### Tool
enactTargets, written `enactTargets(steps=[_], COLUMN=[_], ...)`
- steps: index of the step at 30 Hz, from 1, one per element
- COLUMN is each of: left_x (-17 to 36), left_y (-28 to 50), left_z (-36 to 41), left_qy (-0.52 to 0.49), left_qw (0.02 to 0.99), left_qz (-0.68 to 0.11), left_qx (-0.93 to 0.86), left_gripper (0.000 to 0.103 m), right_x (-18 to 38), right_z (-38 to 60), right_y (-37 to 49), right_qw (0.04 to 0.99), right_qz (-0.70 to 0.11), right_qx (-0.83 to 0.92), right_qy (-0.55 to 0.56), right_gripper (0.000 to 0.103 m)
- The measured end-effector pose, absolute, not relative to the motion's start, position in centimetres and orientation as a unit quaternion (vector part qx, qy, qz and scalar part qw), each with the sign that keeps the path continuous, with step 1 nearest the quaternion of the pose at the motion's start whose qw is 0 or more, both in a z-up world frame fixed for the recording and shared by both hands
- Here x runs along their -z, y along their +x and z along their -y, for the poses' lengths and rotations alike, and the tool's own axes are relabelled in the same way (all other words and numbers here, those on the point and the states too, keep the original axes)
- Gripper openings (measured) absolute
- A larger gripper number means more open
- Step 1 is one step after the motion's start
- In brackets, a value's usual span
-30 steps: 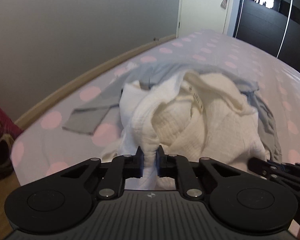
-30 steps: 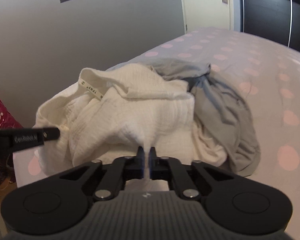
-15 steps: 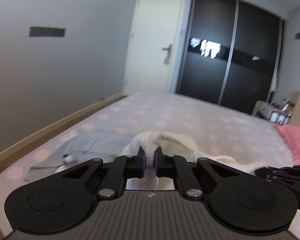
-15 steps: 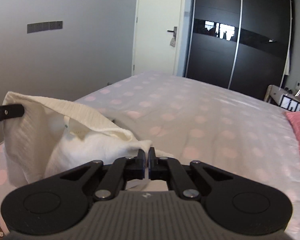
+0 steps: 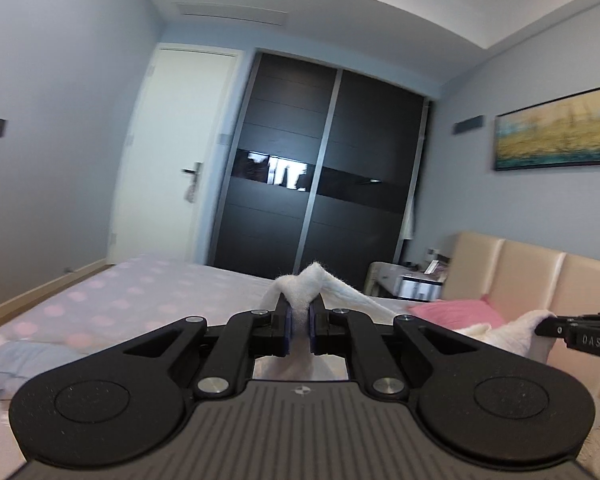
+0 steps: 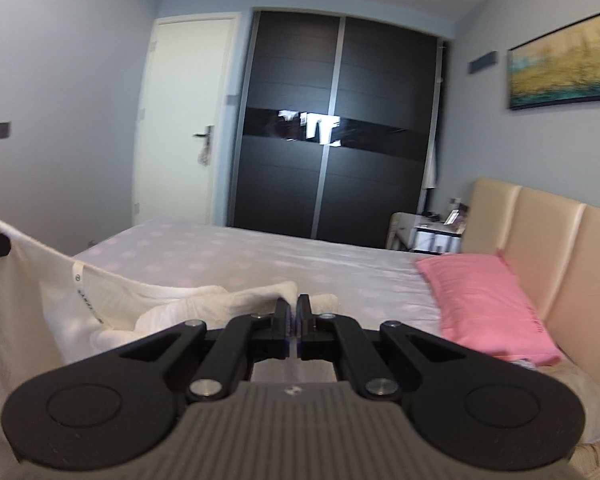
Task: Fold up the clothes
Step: 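Lift the white shirt by both shoulders and spread it over the bed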
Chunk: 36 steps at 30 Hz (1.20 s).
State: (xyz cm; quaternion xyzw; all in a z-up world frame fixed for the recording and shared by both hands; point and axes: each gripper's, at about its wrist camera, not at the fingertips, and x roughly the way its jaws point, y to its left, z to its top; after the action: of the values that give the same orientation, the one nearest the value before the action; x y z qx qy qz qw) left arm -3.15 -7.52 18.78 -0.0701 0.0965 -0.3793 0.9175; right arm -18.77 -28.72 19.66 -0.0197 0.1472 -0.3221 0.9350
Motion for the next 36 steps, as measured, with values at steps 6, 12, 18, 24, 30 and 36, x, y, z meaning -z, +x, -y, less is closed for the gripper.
enactTargets(steps=[6,12,18,24,30,36], left_x=[-16.1,-10.7,-4.4,-1.4,0.2,-1.0], left_y=[-3.3,-4.7,-3.8,-1.7,-0.6,-0.6], left_z=[12.5,15.5,15.6,15.0,14.4,12.5], left_qy=[-0.001,0.134,0.232,0.25,0.25,0.221], left_qw=[0.897,0.866,0.83,0.815,0.803,0.793], left_qz=[-0.145,-0.232,-0.314,-0.38,-0.398,-0.382], left_qx=[0.419,0.421,0.398,0.36,0.367,0.421], left_gripper=[0.006,0.006,0.006,0.006,0.02,0.053], right_x=[-16.0,-5.9,2.7,5.7,2.4,1.3], right_z=[32.7,34.8,33.7,34.5,34.3,36.1], right_y=[-22.4,-24.2,-24.7,-24.5,-25.1,-22.7], right_qw=[0.915,0.897,0.874,0.863,0.889,0.904], right_qz=[-0.2,-0.323,-0.446,-0.492,-0.455,-0.423], right_qx=[0.35,0.302,0.193,0.11,0.052,0.055], right_qy=[-0.017,-0.001,-0.005,0.005,-0.001,-0.022], right_gripper=[0.003,0.003,0.004,0.018,0.035,0.037])
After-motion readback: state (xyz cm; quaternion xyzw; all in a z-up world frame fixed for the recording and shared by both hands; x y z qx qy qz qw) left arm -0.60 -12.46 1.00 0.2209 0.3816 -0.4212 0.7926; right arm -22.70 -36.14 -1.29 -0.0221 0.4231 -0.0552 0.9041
